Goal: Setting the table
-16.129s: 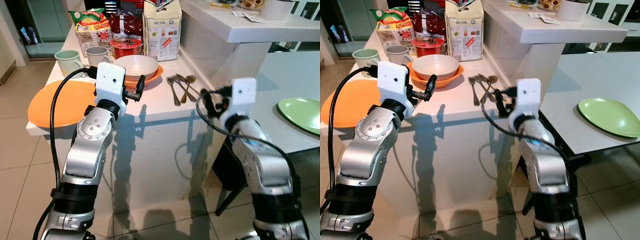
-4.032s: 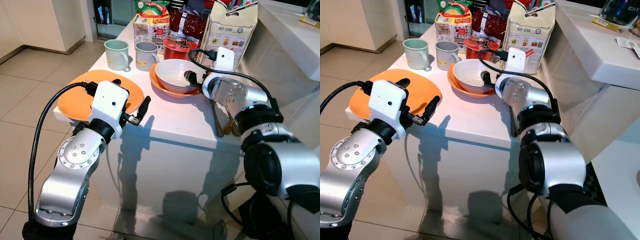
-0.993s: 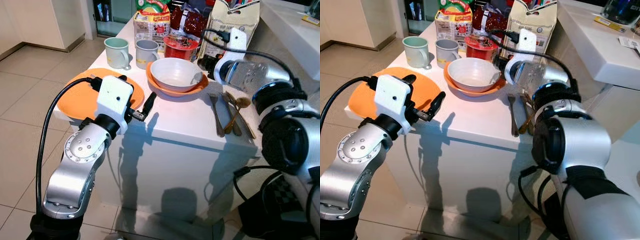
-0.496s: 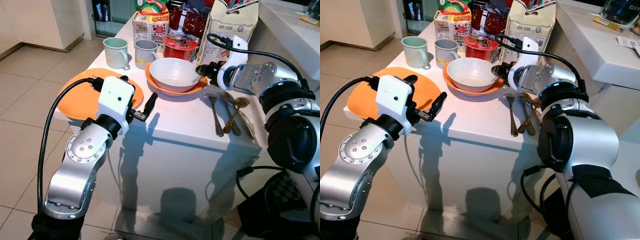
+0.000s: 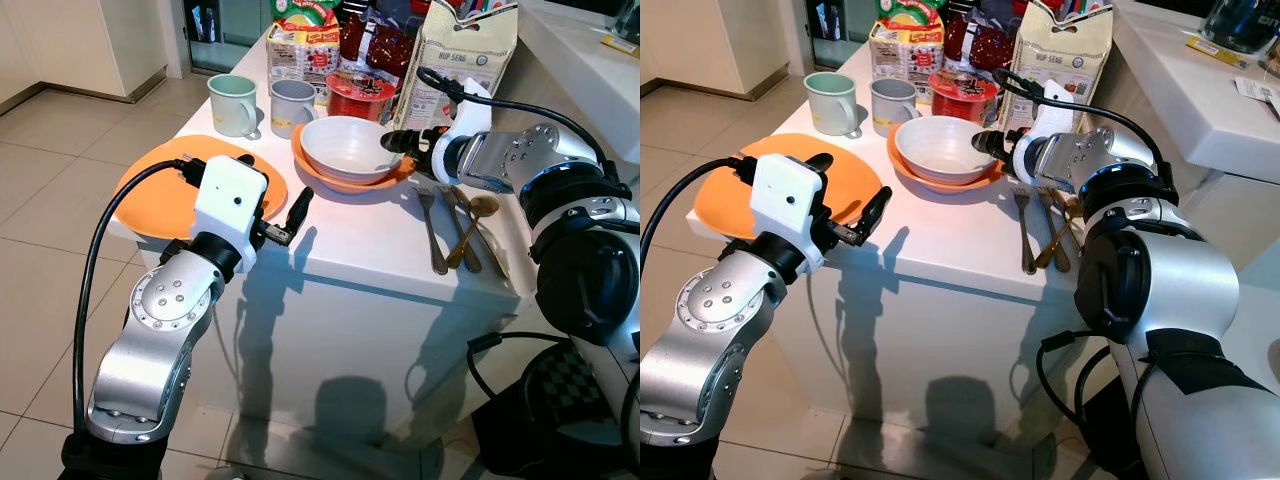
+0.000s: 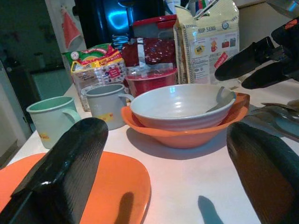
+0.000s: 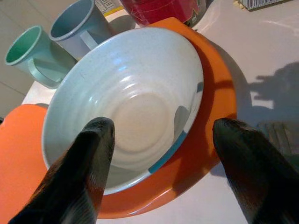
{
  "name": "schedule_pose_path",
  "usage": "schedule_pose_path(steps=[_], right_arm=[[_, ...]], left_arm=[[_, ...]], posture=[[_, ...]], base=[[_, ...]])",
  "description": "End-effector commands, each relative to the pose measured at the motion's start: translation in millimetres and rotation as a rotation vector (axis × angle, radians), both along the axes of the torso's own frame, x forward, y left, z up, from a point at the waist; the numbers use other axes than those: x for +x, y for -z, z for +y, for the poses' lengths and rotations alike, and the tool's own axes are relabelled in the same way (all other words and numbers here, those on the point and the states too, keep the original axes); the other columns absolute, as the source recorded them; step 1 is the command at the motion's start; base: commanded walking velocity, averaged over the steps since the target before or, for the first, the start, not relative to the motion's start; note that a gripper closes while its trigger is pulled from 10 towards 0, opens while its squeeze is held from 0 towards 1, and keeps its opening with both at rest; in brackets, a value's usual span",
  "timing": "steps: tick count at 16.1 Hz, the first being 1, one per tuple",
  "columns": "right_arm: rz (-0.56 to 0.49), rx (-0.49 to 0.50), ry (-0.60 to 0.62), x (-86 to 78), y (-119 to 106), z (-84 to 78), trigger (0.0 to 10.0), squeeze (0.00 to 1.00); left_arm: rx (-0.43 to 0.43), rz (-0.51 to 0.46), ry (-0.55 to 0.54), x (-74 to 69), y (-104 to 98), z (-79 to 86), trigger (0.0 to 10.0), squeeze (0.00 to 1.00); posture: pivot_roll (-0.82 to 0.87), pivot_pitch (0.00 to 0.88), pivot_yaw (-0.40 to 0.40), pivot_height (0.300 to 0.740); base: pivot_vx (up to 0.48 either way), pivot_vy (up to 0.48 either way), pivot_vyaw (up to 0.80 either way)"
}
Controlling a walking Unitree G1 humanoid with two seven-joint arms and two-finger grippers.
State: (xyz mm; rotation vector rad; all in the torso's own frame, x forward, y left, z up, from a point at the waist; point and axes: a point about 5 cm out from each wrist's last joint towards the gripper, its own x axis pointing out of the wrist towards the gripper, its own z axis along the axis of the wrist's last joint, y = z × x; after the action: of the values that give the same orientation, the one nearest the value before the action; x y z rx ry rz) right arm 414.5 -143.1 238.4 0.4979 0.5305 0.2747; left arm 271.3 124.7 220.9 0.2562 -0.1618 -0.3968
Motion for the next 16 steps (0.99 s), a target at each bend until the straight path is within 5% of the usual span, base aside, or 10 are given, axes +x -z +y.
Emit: schedule_pose_path(steps=[1, 10, 15, 16], right_arm=[[-0.001, -0.008, 0.023, 0.4, -4.1, -6.0, 10.0, 0.00], [0.090, -0.001, 0.013, -5.2, 27.8, 5.4, 10.0, 0.00], [0.088, 0.090, 0.011, -5.2, 28.9, 13.0, 10.0, 0.00], [0.093, 0.070, -0.009, -6.1, 30.3, 14.7, 8.6, 0.00]], left_arm=[[0.000, -0.001, 0.006, -3.3, -0.2, -3.6, 10.0, 0.00], [0.001, 0.003, -0.002, -6.3, 1.2, -3.2, 10.0, 0.00], [0.000, 0.003, 0.011, -7.1, -0.1, -5.3, 10.0, 0.00], [-0.001, 0.010, 0.037, -8.9, 0.4, -7.2, 10.0, 0.00]], posture=[[0.08, 0.000, -0.145, 0.740], [0.09, 0.000, -0.153, 0.740], [0.10, 0.000, -0.149, 0.740], [0.10, 0.000, -0.149, 0.740]], base=[[0.000, 0.000, 0.00], [0.000, 0.000, 0.00], [0.000, 0.000, 0.00], [0.000, 0.000, 0.00]])
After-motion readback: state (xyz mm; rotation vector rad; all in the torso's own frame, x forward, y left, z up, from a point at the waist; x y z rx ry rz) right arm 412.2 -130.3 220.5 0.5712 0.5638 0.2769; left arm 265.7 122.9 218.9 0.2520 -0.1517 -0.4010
